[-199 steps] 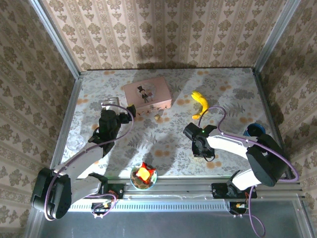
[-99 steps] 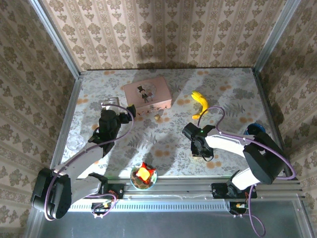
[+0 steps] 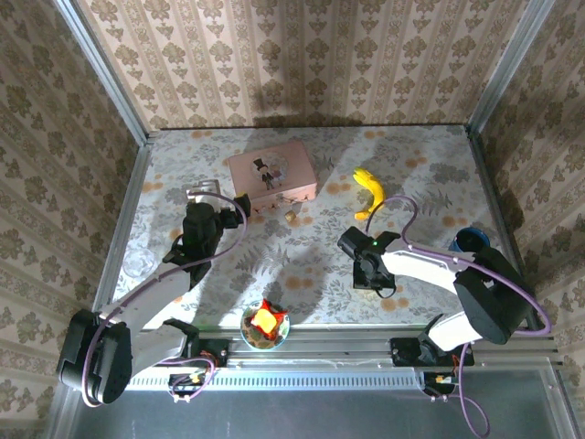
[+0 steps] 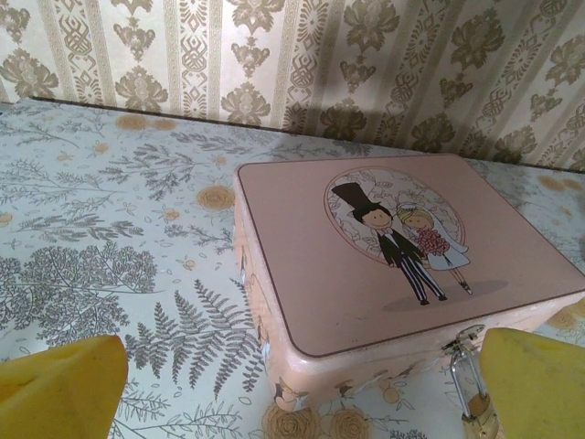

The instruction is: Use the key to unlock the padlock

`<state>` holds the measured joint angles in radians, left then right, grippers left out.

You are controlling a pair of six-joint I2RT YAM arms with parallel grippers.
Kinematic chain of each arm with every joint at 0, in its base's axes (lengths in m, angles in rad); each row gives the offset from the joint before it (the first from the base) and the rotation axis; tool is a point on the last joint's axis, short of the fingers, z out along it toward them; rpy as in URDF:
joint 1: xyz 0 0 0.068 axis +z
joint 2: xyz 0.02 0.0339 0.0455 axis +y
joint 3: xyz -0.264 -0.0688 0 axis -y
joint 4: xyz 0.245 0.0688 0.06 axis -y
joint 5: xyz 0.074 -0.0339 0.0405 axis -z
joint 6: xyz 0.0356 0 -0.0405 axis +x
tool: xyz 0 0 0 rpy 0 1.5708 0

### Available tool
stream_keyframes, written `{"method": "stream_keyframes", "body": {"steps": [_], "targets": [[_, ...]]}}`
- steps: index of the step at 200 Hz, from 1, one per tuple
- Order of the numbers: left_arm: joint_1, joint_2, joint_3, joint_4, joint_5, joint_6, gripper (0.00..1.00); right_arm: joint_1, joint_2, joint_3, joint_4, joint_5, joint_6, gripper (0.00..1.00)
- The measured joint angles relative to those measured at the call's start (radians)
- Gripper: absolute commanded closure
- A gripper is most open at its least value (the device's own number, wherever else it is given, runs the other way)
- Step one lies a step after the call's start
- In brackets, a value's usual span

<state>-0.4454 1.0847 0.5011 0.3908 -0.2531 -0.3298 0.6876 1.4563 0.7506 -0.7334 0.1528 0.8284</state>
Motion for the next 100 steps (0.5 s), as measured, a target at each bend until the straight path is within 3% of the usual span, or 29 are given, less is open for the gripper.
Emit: {"method": "stream_keyframes", "body": {"steps": [62, 100], "targets": [[0.004, -0.004, 0.068, -0.085, -0.005, -0.049, 0.0, 0.0, -0.191, -0.008, 0.077, -0.031, -0.082, 1.0], [0.049, -0.023, 0.075, -0.126, 0.031, -0.112, 0.0, 0.001, -0.308, -0.007, 0.155, -0.06, -0.147, 1.0]]}}
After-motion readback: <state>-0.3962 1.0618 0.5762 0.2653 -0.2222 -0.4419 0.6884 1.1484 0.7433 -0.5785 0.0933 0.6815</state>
